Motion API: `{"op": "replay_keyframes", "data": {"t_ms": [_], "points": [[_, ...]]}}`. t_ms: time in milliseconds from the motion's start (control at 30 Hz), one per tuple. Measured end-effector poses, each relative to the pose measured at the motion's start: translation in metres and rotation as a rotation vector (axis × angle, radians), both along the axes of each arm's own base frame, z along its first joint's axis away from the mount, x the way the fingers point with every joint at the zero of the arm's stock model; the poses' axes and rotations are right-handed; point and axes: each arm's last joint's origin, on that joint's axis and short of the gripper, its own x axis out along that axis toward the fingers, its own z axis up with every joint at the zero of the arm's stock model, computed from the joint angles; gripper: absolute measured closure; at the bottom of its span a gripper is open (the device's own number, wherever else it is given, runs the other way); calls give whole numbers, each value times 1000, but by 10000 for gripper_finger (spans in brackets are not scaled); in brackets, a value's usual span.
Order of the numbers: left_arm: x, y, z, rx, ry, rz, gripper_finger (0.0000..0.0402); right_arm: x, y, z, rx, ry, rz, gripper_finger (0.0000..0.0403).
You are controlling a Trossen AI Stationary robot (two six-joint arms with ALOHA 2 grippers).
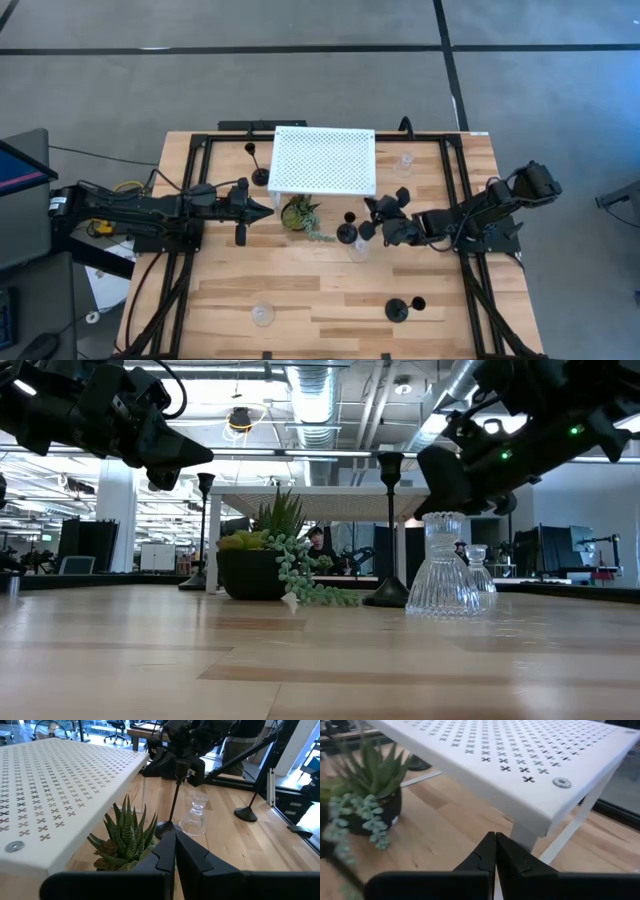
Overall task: Pick & Place candle stick holders
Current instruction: Adjust the shelf
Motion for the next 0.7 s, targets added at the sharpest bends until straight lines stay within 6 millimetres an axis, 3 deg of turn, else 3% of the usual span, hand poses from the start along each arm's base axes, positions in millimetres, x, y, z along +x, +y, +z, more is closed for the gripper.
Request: {"op": "replay_keyframes", "data": {"t_ms": [500,700], "points": [[0,0,0,0,0,0,389,-1,-9,0,-30,6,-71,403],[0,0,0,0,0,0,389,-2,-3,1,-31,7,-46,403]]}}
